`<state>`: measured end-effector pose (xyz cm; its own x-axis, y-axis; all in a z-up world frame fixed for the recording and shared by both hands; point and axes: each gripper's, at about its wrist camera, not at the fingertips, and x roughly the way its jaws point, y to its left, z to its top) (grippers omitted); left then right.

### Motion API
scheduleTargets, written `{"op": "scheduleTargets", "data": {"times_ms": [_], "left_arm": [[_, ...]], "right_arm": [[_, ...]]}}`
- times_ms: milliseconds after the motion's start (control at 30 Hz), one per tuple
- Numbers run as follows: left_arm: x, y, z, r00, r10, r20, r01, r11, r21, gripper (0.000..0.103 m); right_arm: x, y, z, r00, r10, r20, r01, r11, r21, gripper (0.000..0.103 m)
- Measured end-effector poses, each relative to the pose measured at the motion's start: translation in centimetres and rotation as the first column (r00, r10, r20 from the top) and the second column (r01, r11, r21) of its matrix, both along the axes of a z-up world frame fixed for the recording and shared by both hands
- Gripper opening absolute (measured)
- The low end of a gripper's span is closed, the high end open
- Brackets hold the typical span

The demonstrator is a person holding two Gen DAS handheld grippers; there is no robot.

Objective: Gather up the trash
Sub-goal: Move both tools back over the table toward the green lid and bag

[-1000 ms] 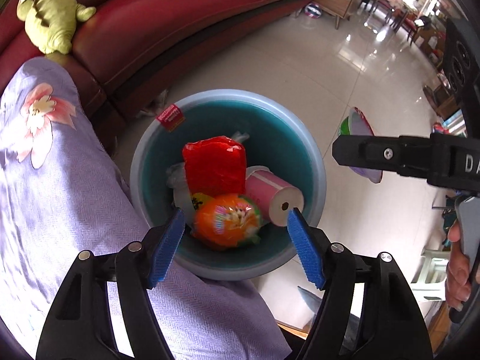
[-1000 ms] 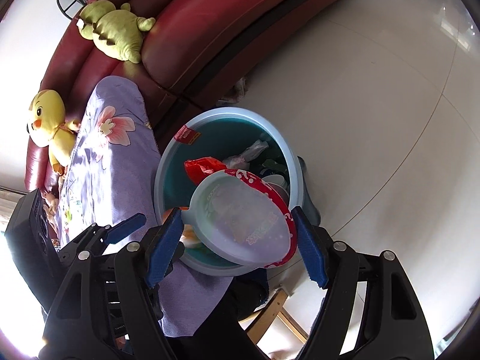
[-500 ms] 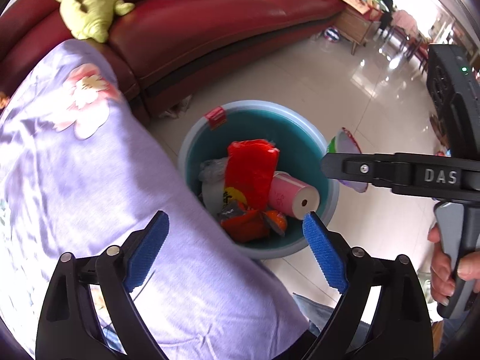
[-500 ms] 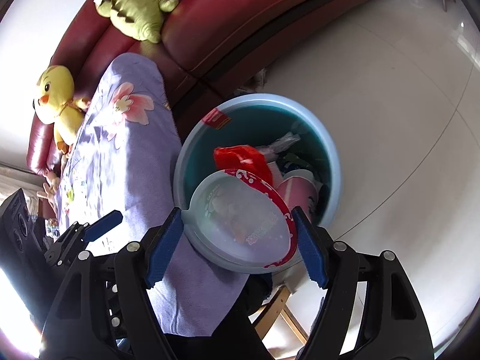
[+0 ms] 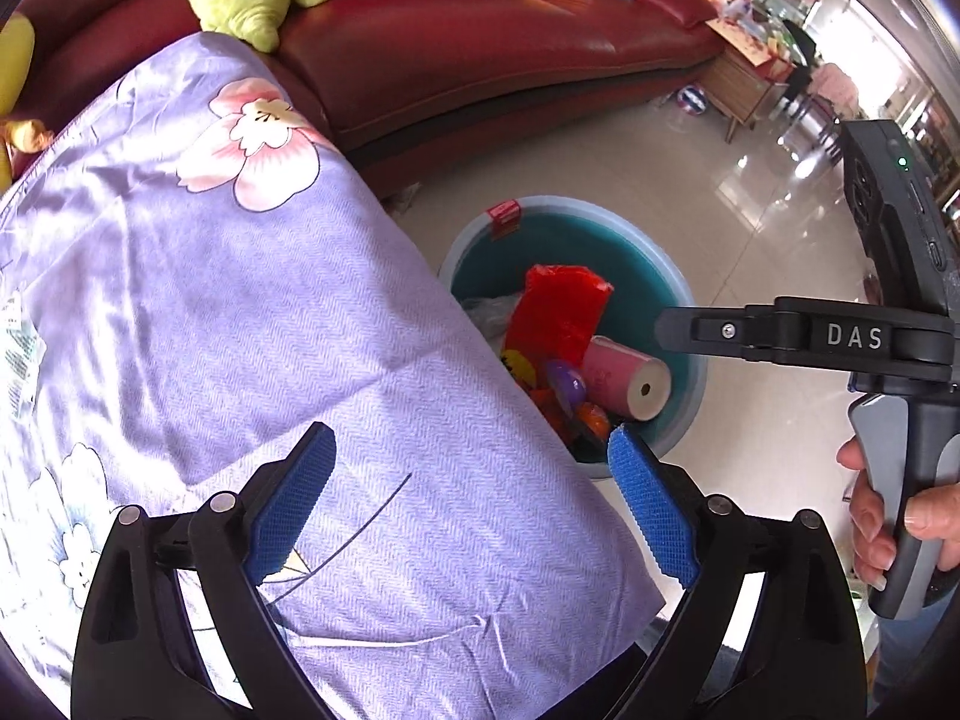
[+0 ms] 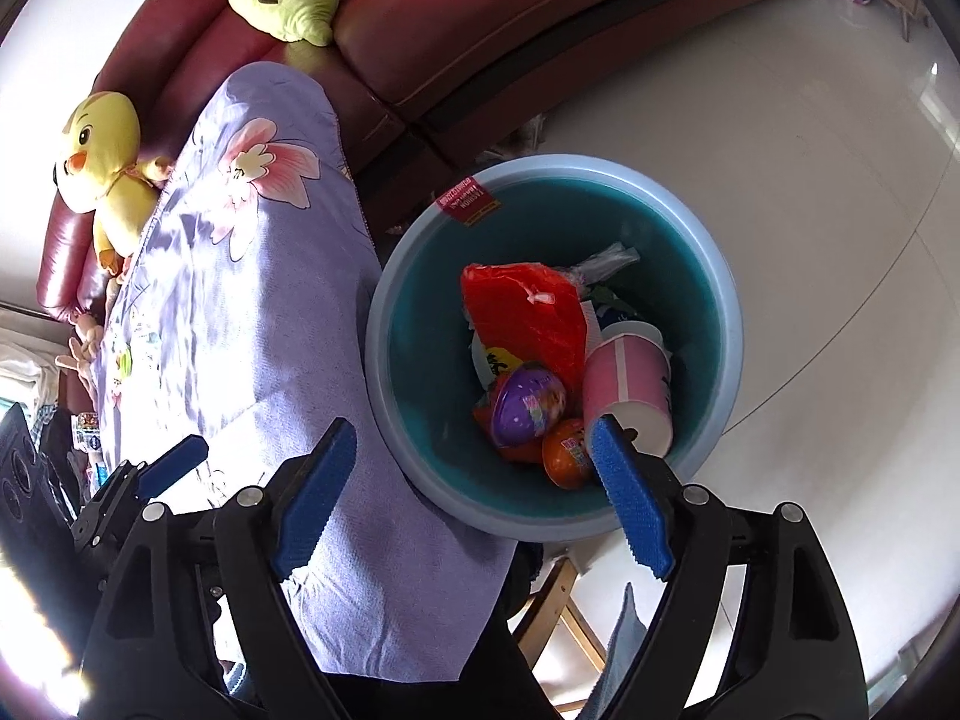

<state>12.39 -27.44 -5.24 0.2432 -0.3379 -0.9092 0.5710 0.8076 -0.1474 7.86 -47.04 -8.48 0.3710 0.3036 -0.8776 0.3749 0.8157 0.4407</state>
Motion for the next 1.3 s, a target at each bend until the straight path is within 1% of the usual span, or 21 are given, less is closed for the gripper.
{"op": "scheduleTargets", "data": {"times_ms": [300, 433, 567, 767, 900, 1033, 1167, 1300], "left_arm": [[-0.4, 1.9, 0.5, 1.000, 0.013, 0.002, -0.013, 1.000, -0.028, 0.092], [-0.5, 3.2, 0.8, 0.999, 0.032, 0.003, -0.032, 0.999, -0.042, 0.092], [-0.6, 5.4, 1.2, 0.998, 0.065, 0.010, -0.064, 0.996, -0.064, 0.092], [-0.3, 10.0, 1.6, 0.991, 0.137, 0.014, -0.135, 0.987, -0.087, 0.092], [0.0, 13.8, 1.8, 0.981, 0.194, 0.025, -0.190, 0.977, -0.100, 0.093], [0.5, 17.9, 2.0, 0.966, 0.258, 0.034, -0.253, 0.961, -0.112, 0.093], [1.3, 21.9, 2.1, 0.949, 0.312, 0.043, -0.306, 0.946, -0.107, 0.093], [2.2, 26.3, 1.9, 0.927, 0.371, 0.048, -0.364, 0.925, -0.107, 0.094]], "right_arm": [[-0.7, 0.0, 0.6, 0.999, -0.032, -0.032, 0.031, 0.999, -0.032, 0.081], [-0.6, 1.2, 1.2, 0.999, -0.013, -0.036, 0.012, 0.999, -0.045, 0.081], [-0.2, 3.2, 2.2, 0.999, 0.018, -0.028, -0.020, 0.998, -0.064, 0.082], [1.2, 7.1, 3.5, 0.997, 0.076, -0.022, -0.078, 0.993, -0.089, 0.082], [2.7, 10.6, 4.1, 0.992, 0.123, -0.028, -0.125, 0.986, -0.108, 0.082], [4.5, 14.5, 4.7, 0.983, 0.179, -0.040, -0.183, 0.975, -0.130, 0.082], [6.6, 19.0, 4.9, 0.968, 0.246, -0.056, -0.251, 0.956, -0.153, 0.082], [8.8, 23.4, 5.0, 0.951, 0.304, -0.065, -0.310, 0.939, -0.148, 0.082]]}}
